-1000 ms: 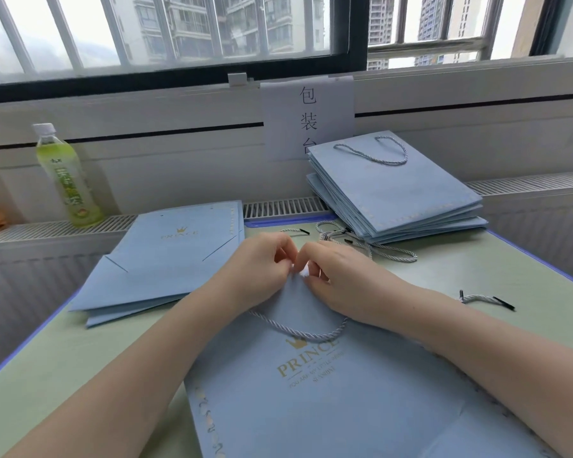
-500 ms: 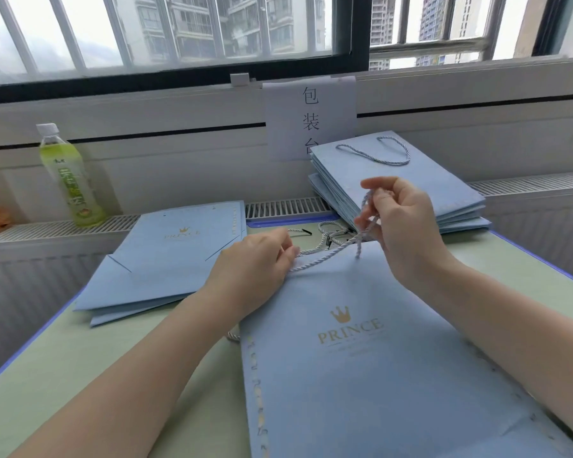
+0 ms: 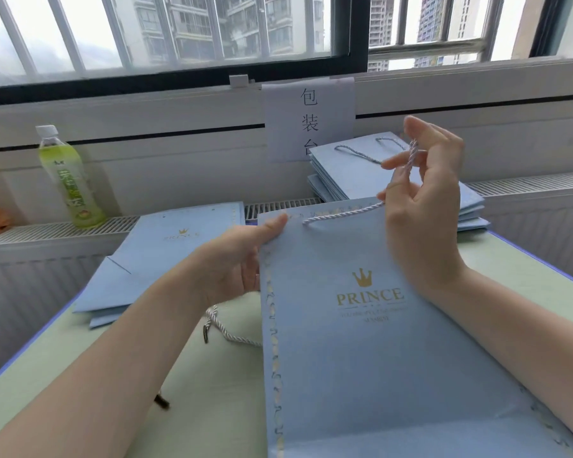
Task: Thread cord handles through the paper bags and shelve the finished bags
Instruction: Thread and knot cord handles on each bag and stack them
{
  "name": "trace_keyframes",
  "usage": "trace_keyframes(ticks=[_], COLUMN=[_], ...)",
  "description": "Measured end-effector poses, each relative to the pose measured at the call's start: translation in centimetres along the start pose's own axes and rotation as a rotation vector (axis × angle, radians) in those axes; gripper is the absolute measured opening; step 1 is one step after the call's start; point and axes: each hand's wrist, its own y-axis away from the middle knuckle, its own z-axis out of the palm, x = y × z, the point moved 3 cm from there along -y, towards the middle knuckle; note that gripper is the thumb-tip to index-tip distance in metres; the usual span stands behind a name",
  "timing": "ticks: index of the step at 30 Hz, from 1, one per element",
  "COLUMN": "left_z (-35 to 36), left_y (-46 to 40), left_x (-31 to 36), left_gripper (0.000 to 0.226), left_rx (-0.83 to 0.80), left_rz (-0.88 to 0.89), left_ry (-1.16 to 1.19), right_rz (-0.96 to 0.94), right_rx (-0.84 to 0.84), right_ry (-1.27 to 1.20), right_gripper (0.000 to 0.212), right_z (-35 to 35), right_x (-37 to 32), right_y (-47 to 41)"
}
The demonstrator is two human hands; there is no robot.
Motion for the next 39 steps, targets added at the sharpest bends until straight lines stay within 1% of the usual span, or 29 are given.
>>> trace_keyframes(ticks=[1, 2, 3, 4, 6, 9, 12, 14, 16, 19, 21, 23, 25, 26, 27, 29, 30, 32, 33, 34, 36, 38, 39], left_z=[0.2, 0.5, 0.8, 0.8, 0.3, -1.2, -3.3, -4.4, -4.5, -4.0, -4.0, -4.7, -5.7, -6.1, -6.3, -6.3, -6.3, -6.1, -6.1, -6.0, -5.9, -5.7, -5.6], left_y=[0.1, 0.2, 0.3, 0.2, -0.3, -0.6, -0.4, -0.1, 0.2, 0.2, 0.3, 0.4, 0.3, 0.2, 0.1, -0.1, -0.2, -0.4, -0.6, -0.6, -0.5, -0.5, -0.5], left_x=[-0.2, -0.4, -0.4, -0.4, -0.3, 0.0, 0.4, 0.5, 0.7, 0.8, 0.8, 0.7, 0.3, 0.1, 0.0, -0.1, -0.2, -0.3, -0.3, -0.2, 0.1, 0.6, 0.8], left_gripper=[0.046, 0.042, 0.041, 0.040, 0.037, 0.034, 0.024, 0.029, 0.024, 0.012, 0.018, 0.025, 0.024, 0.023, 0.022, 0.019, 0.017, 0.017, 0.018, 0.023, 0.036, 0.038, 0.034], left_rx=[-0.064, -0.091, -0.080, -0.035, 0.107, 0.360, 0.578, 0.684, 0.734, 0.764, 0.842, 0.941, 1.016, 1.042, 1.069, 1.101, 1.098, 1.067, 1.045, 1.027, 1.006, 0.957, 0.911], left_rz=[-0.016, -0.026, -0.029, -0.019, 0.035, 0.125, 0.220, 0.267, 0.324, 0.410, 0.449, 0.446, 0.437, 0.432, 0.417, 0.385, 0.375, 0.373, 0.378, 0.378, 0.393, 0.462, 0.506], left_ry=[-0.033, -0.063, -0.077, -0.075, -0.046, 0.135, 0.218, 0.231, 0.226, 0.238, 0.286, 0.355, 0.459, 0.509, 0.529, 0.535, 0.544, 0.584, 0.592, 0.565, 0.493, 0.465, 0.451], right_rz=[-0.004, 0.001, 0.016, 0.039, 0.096, 0.163, 0.135, 0.098, 0.065, 0.023, 0.034, 0.075, 0.118, 0.163, 0.247, 0.528, 0.700, 1.003, 1.089, 1.108, 1.072, 1.087, 1.106], right_rx=[0.002, 0.000, -0.006, -0.015, -0.042, -0.130, -0.252, -0.314, -0.332, -0.245, -0.145, -0.064, -0.022, -0.019, -0.031, -0.135, -0.232, -0.424, -0.511, -0.620, -0.788, -0.864, -0.866], right_ry=[0.007, 0.012, 0.012, 0.002, -0.038, -0.103, -0.133, -0.132, -0.106, -0.006, 0.049, 0.064, 0.086, 0.109, 0.132, 0.087, -0.030, -0.363, -0.454, -0.475, -0.483, -0.563, -0.594], right_gripper=[0.049, 0.050, 0.050, 0.049, 0.046, 0.041, 0.045, 0.045, 0.043, 0.039, 0.035, 0.032, 0.029, 0.028, 0.032, 0.046, 0.049, 0.038, 0.030, 0.026, 0.026, 0.024, 0.023], right_z=[0.0, 0.0, 0.0, 0.0, 0.2, 0.7, 1.2, 1.4, 1.5, 1.1, 0.7, 0.3, 0.1, 0.1, 0.3, 0.9, 1.4, 2.7, 3.1, 3.4, 3.8, 3.8, 3.7], right_x=[0.2, 0.4, 0.6, 0.8, 1.1, 0.9, 0.2, -0.2, -0.3, -0.4, -0.1, 0.5, 1.2, 1.6, 2.2, 3.2, 3.5, 3.3, 2.9, 2.4, 1.6, 1.1, 1.0], right_y=[-0.1, -0.1, -0.1, -0.1, 0.0, 0.1, 0.7, 1.1, 1.4, 1.2, 0.7, 0.3, 0.4, 0.5, 0.6, 1.0, 1.5, 2.9, 3.7, 4.3, 5.1, 5.3, 5.1])
